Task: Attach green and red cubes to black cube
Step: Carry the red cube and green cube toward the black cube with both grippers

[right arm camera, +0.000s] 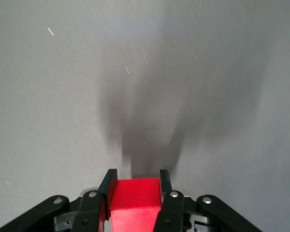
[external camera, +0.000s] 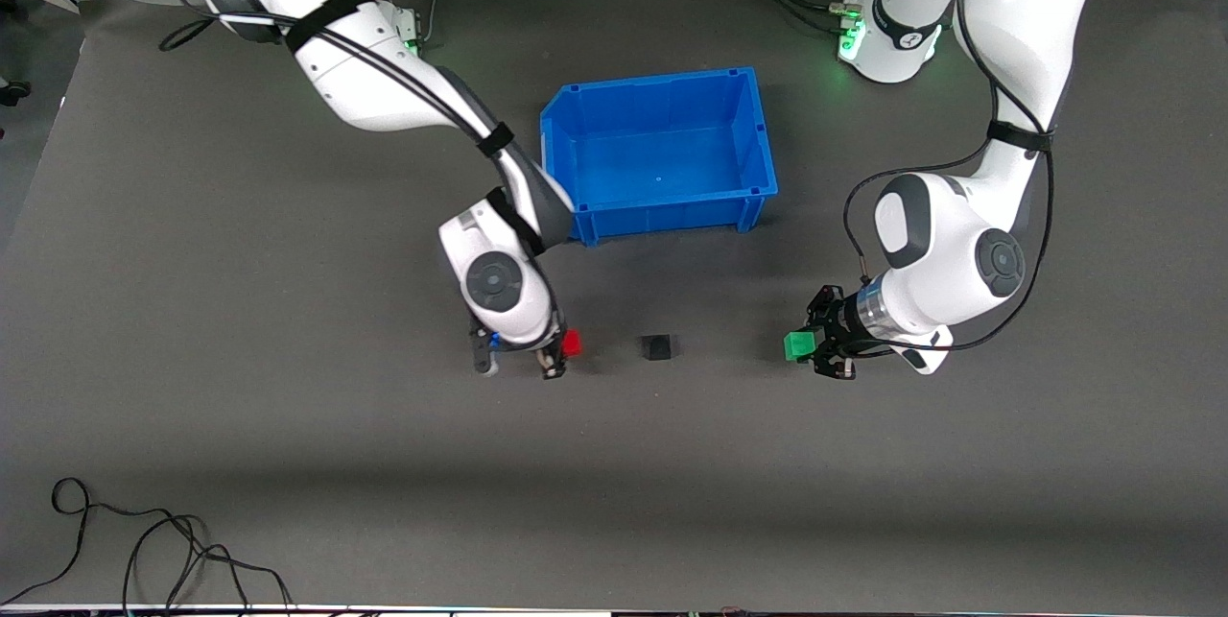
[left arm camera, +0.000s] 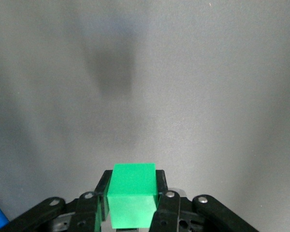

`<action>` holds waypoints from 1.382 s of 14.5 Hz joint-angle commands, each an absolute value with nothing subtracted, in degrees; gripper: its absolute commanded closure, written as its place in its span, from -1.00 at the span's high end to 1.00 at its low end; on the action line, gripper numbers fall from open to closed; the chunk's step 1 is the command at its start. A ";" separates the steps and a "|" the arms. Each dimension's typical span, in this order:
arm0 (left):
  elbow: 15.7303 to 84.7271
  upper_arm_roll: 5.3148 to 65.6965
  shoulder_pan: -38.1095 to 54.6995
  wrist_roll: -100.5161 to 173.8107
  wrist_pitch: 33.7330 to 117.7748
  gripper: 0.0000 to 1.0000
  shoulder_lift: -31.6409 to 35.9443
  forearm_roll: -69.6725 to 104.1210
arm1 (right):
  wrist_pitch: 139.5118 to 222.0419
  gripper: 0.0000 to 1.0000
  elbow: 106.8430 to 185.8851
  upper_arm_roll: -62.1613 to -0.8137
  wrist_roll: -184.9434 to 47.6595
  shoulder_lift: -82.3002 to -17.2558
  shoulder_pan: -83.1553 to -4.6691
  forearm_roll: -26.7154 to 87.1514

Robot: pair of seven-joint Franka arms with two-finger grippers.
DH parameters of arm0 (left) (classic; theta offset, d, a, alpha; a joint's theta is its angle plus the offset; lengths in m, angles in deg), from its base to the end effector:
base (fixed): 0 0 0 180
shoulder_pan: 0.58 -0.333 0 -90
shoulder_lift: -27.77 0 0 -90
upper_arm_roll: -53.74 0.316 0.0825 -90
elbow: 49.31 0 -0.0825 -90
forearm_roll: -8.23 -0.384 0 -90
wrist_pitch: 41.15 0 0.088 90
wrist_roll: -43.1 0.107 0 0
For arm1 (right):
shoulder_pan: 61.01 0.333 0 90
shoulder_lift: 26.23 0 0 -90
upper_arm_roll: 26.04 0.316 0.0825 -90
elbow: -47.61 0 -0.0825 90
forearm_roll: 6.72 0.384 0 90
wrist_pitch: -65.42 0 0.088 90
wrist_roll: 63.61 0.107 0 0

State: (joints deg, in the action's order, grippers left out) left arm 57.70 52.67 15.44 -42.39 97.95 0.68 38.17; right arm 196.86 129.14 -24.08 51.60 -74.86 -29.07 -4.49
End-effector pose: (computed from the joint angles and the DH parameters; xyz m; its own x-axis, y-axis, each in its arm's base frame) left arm 0.6190 -0.1913 0.2703 -0.0016 0.9315 -0.3637 0.9990 0.0174 0.0403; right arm 0.6071 0.4032 0.1906 0.1138 -0.9917 -0.0593 -0.9934 -0.1142 0.0041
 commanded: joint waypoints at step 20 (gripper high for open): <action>54.95 53.66 24.20 -51.45 108.60 -0.63 -6.13 37.86 | 195.23 -1.00 111.94 -25.16 67.26 -87.13 -21.90 -4.52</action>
State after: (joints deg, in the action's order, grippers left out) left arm 57.42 52.79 20.25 -46.64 104.57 -2.31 38.14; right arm 196.45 114.80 -24.66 65.39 -85.07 -23.05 -4.53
